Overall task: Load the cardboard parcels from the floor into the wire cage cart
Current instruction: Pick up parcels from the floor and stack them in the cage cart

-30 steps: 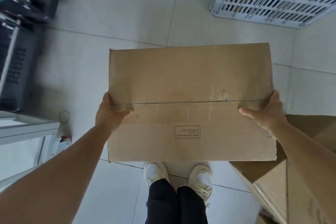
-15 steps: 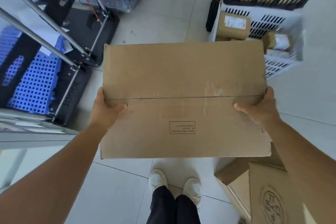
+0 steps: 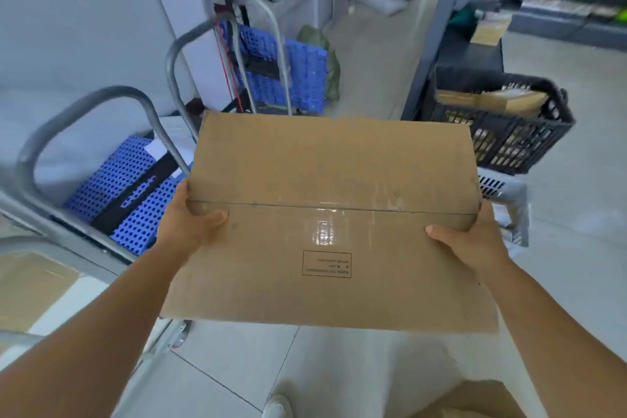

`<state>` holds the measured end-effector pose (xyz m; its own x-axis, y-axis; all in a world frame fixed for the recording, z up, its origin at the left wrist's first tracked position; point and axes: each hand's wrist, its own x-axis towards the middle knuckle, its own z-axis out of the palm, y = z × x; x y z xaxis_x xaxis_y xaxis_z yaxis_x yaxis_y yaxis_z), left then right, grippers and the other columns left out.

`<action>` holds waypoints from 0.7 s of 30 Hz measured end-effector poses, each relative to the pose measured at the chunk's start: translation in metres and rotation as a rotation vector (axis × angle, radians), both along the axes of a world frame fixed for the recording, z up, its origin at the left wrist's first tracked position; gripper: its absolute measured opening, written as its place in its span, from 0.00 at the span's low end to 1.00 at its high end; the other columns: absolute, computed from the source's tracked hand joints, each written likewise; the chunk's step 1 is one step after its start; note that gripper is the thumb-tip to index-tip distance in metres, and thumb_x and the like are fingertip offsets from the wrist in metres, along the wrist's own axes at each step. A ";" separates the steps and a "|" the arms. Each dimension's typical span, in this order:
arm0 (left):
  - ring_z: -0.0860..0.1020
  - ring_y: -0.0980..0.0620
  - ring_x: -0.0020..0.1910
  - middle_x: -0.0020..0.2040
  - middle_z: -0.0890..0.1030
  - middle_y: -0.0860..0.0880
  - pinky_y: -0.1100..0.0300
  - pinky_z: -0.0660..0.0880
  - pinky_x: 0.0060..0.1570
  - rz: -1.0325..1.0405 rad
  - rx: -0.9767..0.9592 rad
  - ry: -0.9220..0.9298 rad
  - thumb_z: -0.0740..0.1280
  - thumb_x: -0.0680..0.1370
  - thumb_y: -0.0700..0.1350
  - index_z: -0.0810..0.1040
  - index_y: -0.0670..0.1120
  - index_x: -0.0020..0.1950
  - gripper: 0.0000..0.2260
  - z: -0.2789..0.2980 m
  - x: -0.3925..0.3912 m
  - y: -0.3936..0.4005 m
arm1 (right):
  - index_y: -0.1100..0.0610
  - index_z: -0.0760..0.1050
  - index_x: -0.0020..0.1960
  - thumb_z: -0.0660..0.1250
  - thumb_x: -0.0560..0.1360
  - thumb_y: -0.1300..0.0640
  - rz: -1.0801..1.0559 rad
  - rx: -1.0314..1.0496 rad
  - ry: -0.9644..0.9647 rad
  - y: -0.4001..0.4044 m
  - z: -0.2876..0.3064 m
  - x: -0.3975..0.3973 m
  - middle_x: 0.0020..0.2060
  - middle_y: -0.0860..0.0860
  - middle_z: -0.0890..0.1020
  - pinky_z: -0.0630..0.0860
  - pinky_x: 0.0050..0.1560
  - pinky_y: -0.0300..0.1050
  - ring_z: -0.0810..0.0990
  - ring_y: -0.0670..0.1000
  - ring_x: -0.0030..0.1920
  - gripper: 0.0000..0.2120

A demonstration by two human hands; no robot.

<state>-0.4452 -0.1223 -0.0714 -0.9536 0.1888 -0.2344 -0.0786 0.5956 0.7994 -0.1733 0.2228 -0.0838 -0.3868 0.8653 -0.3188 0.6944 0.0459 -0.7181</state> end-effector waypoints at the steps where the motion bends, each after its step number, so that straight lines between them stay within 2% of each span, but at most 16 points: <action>1: 0.72 0.45 0.66 0.70 0.70 0.50 0.45 0.71 0.64 0.017 0.000 0.022 0.76 0.71 0.46 0.56 0.53 0.78 0.42 0.013 0.003 -0.006 | 0.48 0.49 0.78 0.81 0.61 0.44 0.011 -0.002 0.016 -0.001 0.012 -0.002 0.73 0.54 0.64 0.70 0.66 0.63 0.68 0.61 0.69 0.56; 4: 0.73 0.45 0.66 0.69 0.72 0.51 0.46 0.71 0.64 0.055 -0.007 0.079 0.76 0.71 0.47 0.58 0.52 0.78 0.40 0.052 0.015 -0.024 | 0.47 0.56 0.74 0.82 0.59 0.45 0.041 -0.008 0.062 -0.005 0.048 -0.007 0.69 0.55 0.69 0.72 0.63 0.64 0.71 0.61 0.66 0.52; 7: 0.73 0.44 0.64 0.64 0.73 0.51 0.48 0.71 0.63 0.100 -0.017 0.123 0.76 0.71 0.48 0.60 0.51 0.76 0.38 0.088 0.027 -0.045 | 0.47 0.54 0.75 0.80 0.50 0.37 0.108 -0.007 0.074 -0.011 0.079 -0.016 0.71 0.54 0.68 0.72 0.63 0.65 0.70 0.61 0.67 0.60; 8: 0.73 0.44 0.65 0.66 0.73 0.50 0.48 0.70 0.64 0.117 -0.020 0.135 0.76 0.71 0.48 0.60 0.51 0.76 0.39 0.100 0.030 -0.053 | 0.47 0.53 0.75 0.79 0.48 0.35 0.129 -0.009 0.076 -0.015 0.091 -0.020 0.71 0.54 0.68 0.72 0.63 0.65 0.69 0.61 0.68 0.62; 9: 0.72 0.43 0.66 0.68 0.72 0.49 0.46 0.69 0.65 0.131 -0.019 0.145 0.76 0.71 0.49 0.58 0.51 0.77 0.40 0.112 0.033 -0.061 | 0.47 0.53 0.75 0.79 0.49 0.35 0.147 -0.002 0.083 -0.020 0.103 -0.024 0.70 0.55 0.68 0.71 0.63 0.65 0.70 0.61 0.67 0.61; 13: 0.71 0.41 0.67 0.71 0.69 0.46 0.43 0.69 0.66 0.206 -0.003 0.175 0.76 0.71 0.49 0.57 0.50 0.78 0.41 0.154 0.048 -0.102 | 0.48 0.49 0.79 0.80 0.62 0.44 0.227 0.034 0.138 -0.043 0.149 -0.042 0.73 0.55 0.63 0.70 0.65 0.61 0.67 0.62 0.69 0.56; 17: 0.74 0.43 0.63 0.69 0.73 0.47 0.44 0.72 0.64 0.303 0.038 0.212 0.78 0.67 0.51 0.61 0.51 0.77 0.42 0.197 0.063 -0.149 | 0.48 0.46 0.79 0.79 0.64 0.44 0.317 0.063 0.176 -0.072 0.187 -0.066 0.75 0.54 0.61 0.66 0.69 0.61 0.63 0.62 0.72 0.56; 21: 0.76 0.44 0.62 0.67 0.75 0.48 0.46 0.72 0.63 0.386 0.034 0.280 0.78 0.68 0.49 0.64 0.49 0.75 0.39 0.242 0.074 -0.204 | 0.48 0.50 0.78 0.79 0.61 0.41 0.422 0.069 0.216 -0.111 0.222 -0.097 0.73 0.55 0.66 0.69 0.66 0.61 0.67 0.62 0.69 0.55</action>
<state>-0.3715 -0.3264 0.1702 -0.9812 -0.1882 0.0418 -0.0674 0.5382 0.8401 -0.2703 0.1117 0.1387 -0.7602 0.6345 -0.1398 0.4400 0.3444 -0.8294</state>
